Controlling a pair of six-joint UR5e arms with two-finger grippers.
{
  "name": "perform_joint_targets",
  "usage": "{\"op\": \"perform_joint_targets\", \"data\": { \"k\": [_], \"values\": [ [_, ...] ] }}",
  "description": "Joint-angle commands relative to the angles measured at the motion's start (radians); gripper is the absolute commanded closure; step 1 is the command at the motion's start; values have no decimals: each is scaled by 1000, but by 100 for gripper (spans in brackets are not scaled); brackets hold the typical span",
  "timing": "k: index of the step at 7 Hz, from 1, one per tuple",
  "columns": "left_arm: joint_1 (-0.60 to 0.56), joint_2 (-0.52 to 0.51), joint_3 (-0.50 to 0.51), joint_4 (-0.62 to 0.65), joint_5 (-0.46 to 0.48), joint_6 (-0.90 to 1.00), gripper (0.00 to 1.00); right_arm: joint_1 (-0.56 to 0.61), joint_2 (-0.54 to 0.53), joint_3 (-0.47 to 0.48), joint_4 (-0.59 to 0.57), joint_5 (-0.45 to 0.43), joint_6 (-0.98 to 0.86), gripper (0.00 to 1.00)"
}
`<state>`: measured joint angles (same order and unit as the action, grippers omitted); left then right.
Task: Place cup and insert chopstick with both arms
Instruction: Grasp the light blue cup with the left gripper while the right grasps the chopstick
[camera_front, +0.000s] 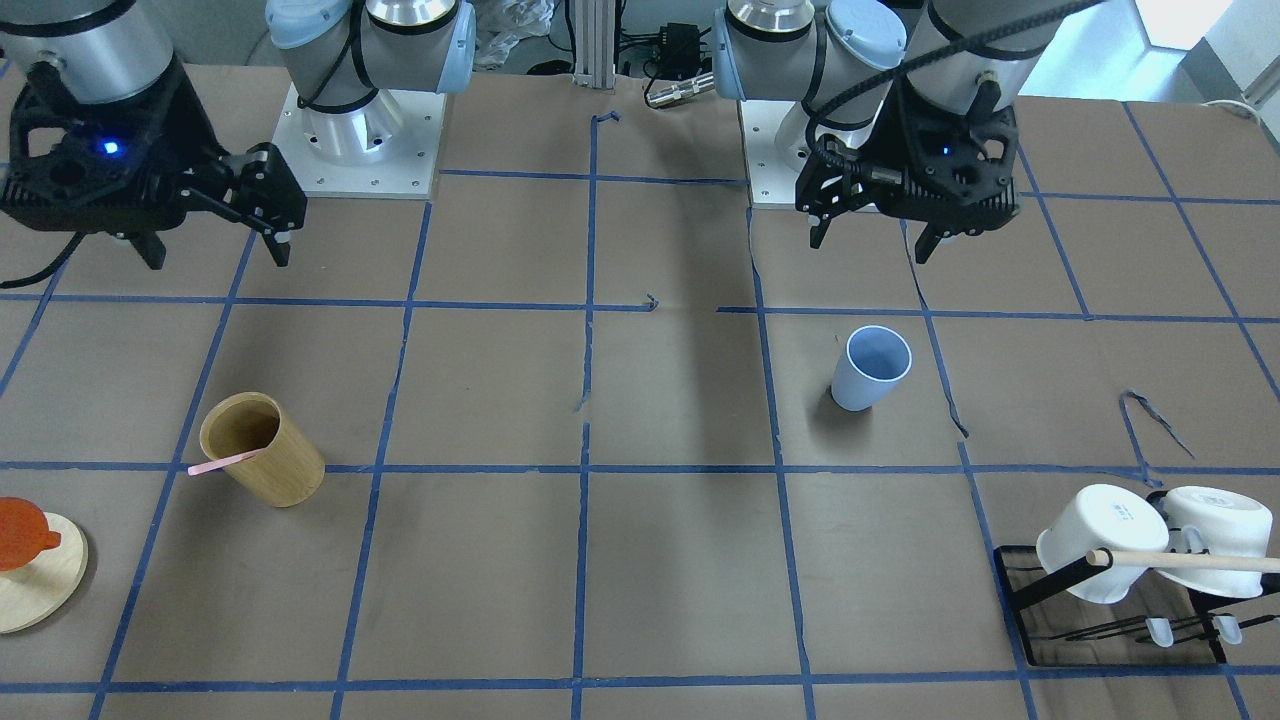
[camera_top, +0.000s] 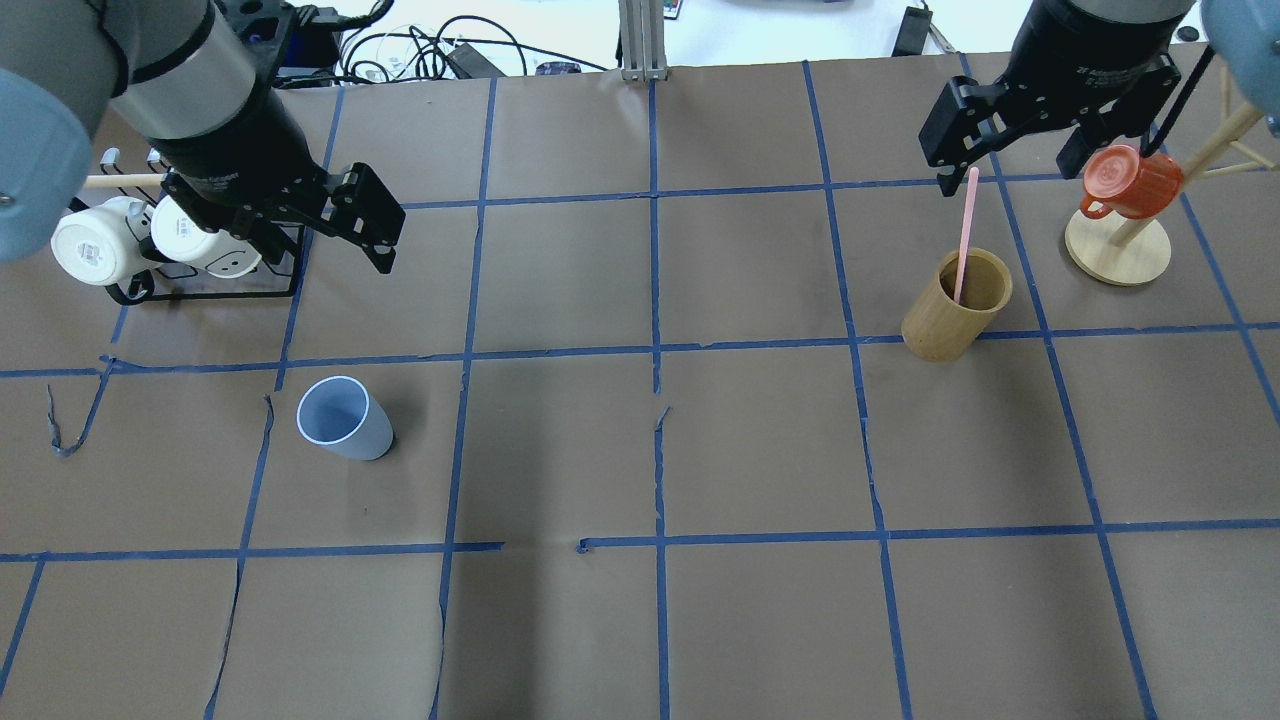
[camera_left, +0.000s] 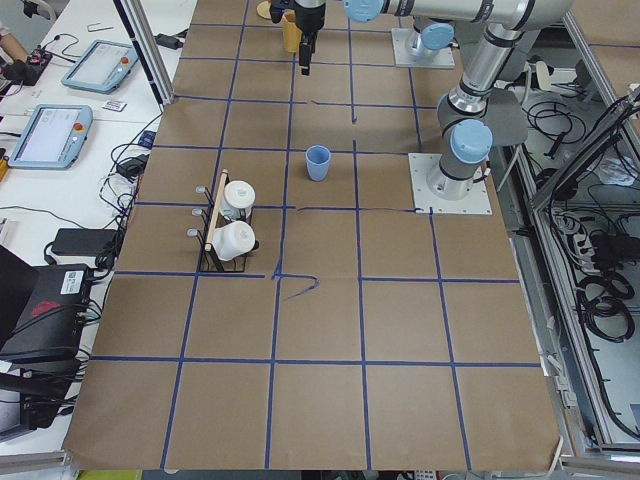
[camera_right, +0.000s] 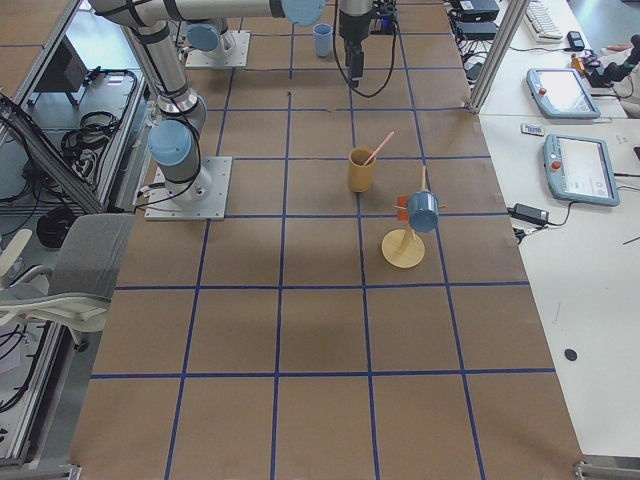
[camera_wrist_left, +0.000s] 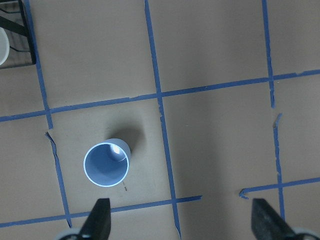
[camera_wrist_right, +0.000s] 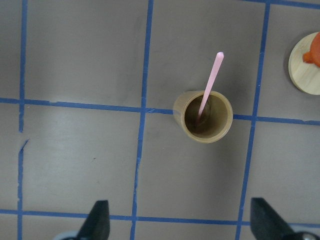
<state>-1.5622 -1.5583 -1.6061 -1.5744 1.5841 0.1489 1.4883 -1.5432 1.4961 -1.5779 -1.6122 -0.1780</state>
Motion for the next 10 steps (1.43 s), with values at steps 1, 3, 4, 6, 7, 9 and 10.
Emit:
{"op": "perform_joint_targets", "data": {
  "k": [1,3,4,6,7,9,10],
  "values": [
    [2,-84,-184,233,48,11,0,-98,52,53,-135,3,-77,0],
    [71,-97,-405,438,128,82,0,-106,104,186,-432,6,-77,0],
    [105,-95,-495,523,108,101,0,-106,124,263,-579,9,-77,0],
    [108,-108,-546,620,103,97,66,-106,139,314,-674,200,-67,0],
    [108,-115,-546,622,103,97,100,-106,156,314,-691,193,-78,12],
    [106,-117,-532,625,55,95,100,-109,172,316,-708,143,-81,40],
    [105,-118,-522,628,31,65,100,-109,172,316,-708,102,-81,56]
  ]
}}
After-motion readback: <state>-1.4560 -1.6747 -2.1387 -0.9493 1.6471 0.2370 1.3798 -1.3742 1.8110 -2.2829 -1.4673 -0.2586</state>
